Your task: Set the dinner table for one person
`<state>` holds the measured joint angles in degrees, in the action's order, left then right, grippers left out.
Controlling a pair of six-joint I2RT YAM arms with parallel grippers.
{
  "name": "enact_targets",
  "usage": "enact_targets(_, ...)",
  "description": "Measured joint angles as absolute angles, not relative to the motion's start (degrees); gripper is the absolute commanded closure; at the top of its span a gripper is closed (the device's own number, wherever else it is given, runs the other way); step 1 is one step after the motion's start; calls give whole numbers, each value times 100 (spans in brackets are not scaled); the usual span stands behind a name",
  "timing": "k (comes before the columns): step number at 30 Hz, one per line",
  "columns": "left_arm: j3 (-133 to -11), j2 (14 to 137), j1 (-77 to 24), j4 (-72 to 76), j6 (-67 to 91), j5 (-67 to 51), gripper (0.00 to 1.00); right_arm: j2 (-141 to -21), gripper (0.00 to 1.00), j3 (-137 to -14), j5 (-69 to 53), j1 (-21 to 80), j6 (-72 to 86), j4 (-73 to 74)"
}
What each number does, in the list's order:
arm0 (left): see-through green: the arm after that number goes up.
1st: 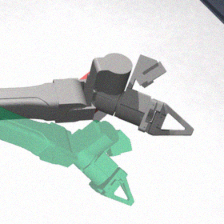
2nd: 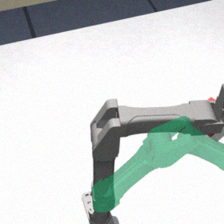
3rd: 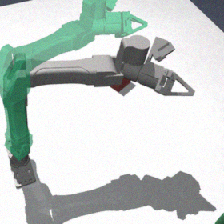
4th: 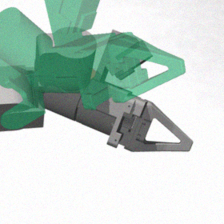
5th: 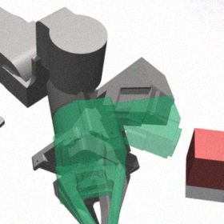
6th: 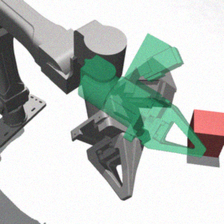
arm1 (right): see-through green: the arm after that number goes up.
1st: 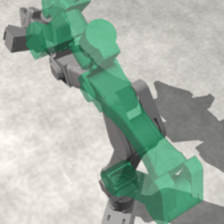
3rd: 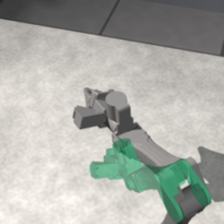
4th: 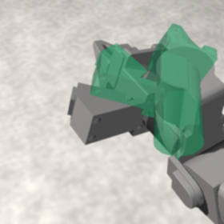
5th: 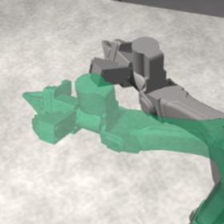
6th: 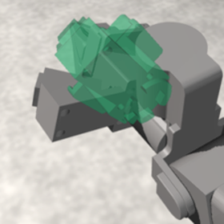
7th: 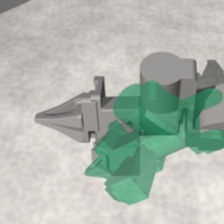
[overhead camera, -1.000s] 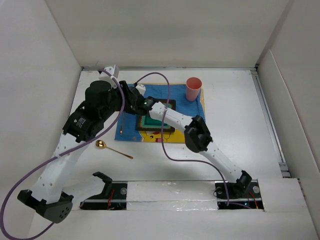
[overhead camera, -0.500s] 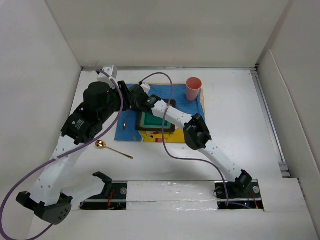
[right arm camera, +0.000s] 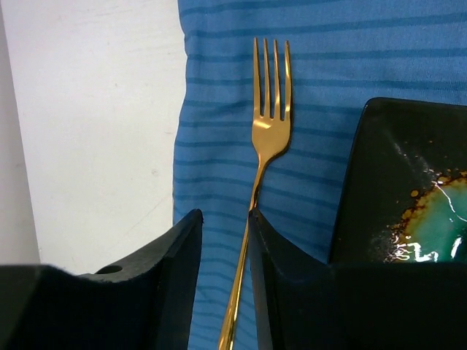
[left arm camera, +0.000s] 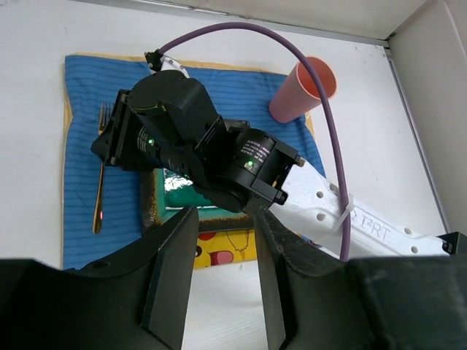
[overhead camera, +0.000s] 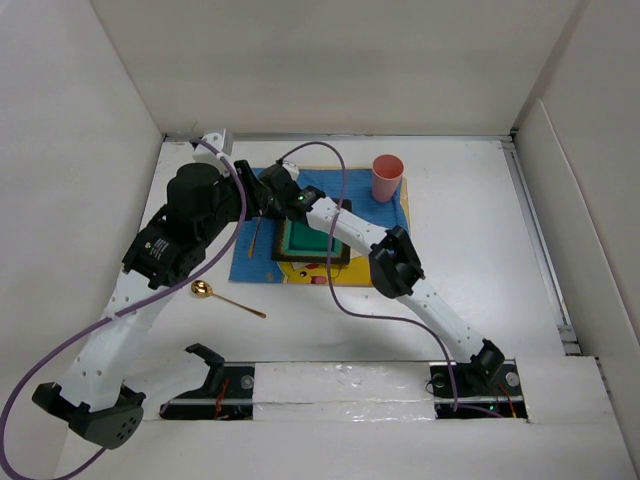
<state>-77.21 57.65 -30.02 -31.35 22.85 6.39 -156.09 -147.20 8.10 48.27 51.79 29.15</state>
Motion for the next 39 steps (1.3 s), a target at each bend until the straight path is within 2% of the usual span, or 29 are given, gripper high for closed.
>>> enact_targets(4,-7721,5778,-3002,-3103,2283,679,66,-15603,62,-14715,733,4827,4967,2904)
enact_targets(5,-7723,5789,-3000,-3100,2276,703,66,-15581,65,-14682,703,4827,4882,2875)
enact_targets(6,-7730,5802,-3002,-3100,2261,733,68,-15544,78,-14630,659,4829,4729,2823)
enact_targets(7,-7738,5822,-3002,-3100,2252,762,68,-15421,78,-14466,650,4829,4700,2825)
enact_targets(8,-7797,5861,-3002,-3153,2231,812,75,-15220,95,-14188,646,4840,4543,2722)
enact_targets(9,-7894,5918,-3002,-3170,2206,856,81,-14958,100,-13863,642,4853,4342,2694)
enact_targets(10,-8031,5983,-3002,-3175,2171,917,88,-14656,100,-13517,633,4880,4198,2661)
enact_targets(11,-8158,6023,-3000,-3181,2154,954,100,-14296,100,-13089,593,4921,4036,2515)
enact_targets(16,-8919,6075,-3002,-3210,2110,1105,100,-12610,100,-11347,320,5443,3223,1883)
enact_targets(20,-9236,5946,-3002,-3251,2198,1142,73,-12381,62,-11043,145,6250,2650,1608)
enact_targets(23,-9345,5835,-3002,-3422,2303,1245,64,-12676,51,-11050,152,6799,2270,1629)
enact_targets(27,-9391,5708,-3002,-3732,2397,1446,60,-13242,49,-11220,158,7166,1852,1846)
enact_targets(39,-9574,5758,-3002,-4200,2602,1721,59,-14221,49,-12110,840,7087,1236,2150)
